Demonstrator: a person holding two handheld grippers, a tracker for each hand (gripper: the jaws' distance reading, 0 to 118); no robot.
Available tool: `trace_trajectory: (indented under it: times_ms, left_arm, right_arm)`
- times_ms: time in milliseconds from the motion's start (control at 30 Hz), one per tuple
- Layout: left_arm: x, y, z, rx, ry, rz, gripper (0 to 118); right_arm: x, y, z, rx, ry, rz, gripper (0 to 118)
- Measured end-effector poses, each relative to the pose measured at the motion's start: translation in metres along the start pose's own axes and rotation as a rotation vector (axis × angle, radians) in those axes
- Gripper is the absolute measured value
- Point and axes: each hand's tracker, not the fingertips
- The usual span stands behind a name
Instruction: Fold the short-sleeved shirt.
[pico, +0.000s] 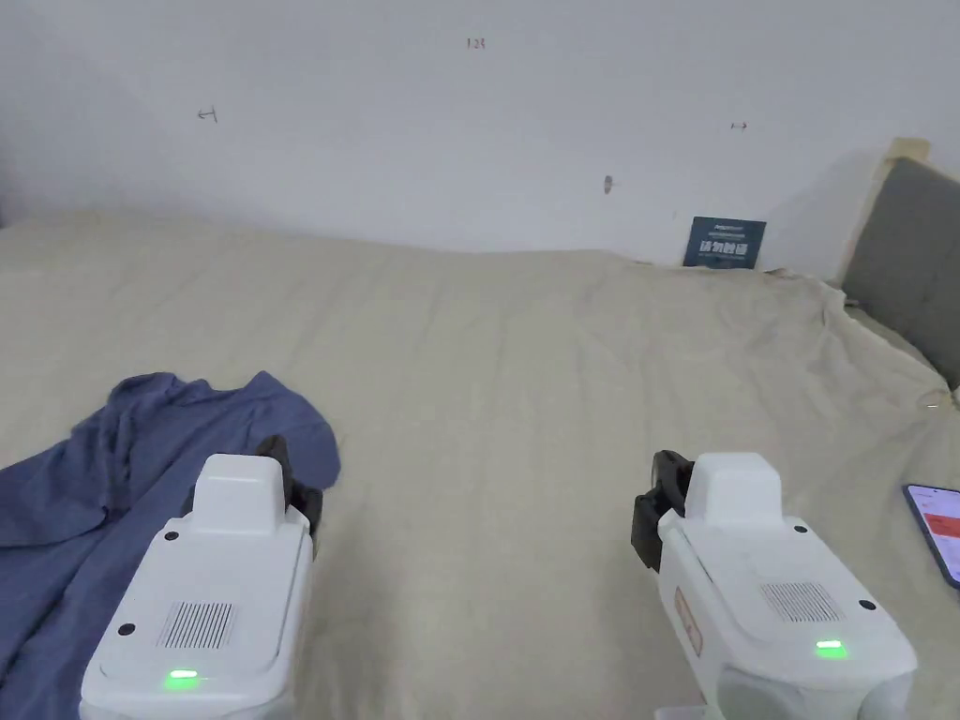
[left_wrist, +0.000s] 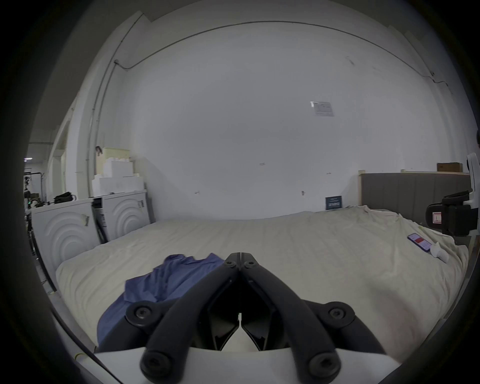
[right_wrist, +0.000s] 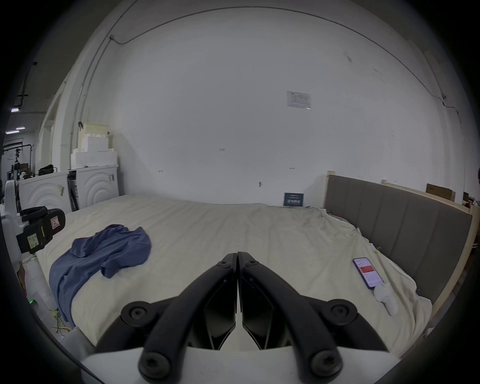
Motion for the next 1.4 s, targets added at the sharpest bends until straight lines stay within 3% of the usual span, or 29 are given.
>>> trace_trajectory:
  times_ms: [500, 933, 1000, 1033, 1067, 1133, 1167, 1300, 1400]
  left_arm:
    - [-0.102, -0.010, 0.054, -0.028, 0.307, 0.026, 0]
    - [-0.128, -0.023, 0.070, -0.059, 0.389, 0.054, 0]
    - [-0.134, -0.024, 0.064, -0.083, 0.369, 0.080, 20]
    - [-0.137, -0.025, 0.060, -0.101, 0.349, 0.099, 40]
    - [-0.140, -0.026, 0.053, -0.124, 0.338, 0.113, 72]
    - [-0.146, -0.025, 0.040, -0.143, 0.322, 0.132, 111]
    - [-0.148, -0.024, 0.032, -0.149, 0.316, 0.150, 118]
    - [-0.160, -0.015, -0.008, -0.217, 0.249, 0.211, 118]
    - [-0.168, -0.006, -0.050, -0.245, 0.238, 0.175, 118]
  right_arm:
    - [-0.103, 0.005, -0.030, 0.007, 0.292, 0.054, 0]
    - [-0.145, 0.000, -0.032, -0.004, 0.412, 0.077, 0]
    - [-0.146, 0.000, -0.034, -0.006, 0.417, 0.080, 0]
    - [-0.146, 0.000, -0.034, -0.006, 0.417, 0.080, 0]
    - [-0.147, 0.000, -0.036, -0.008, 0.415, 0.081, 0]
    - [-0.146, 0.000, -0.040, -0.014, 0.414, 0.078, 0]
    - [-0.146, 0.000, -0.043, -0.019, 0.412, 0.076, 0]
    - [-0.147, 0.001, -0.055, -0.037, 0.402, 0.076, 0]
    - [-0.148, 0.001, -0.068, -0.050, 0.396, 0.074, 0]
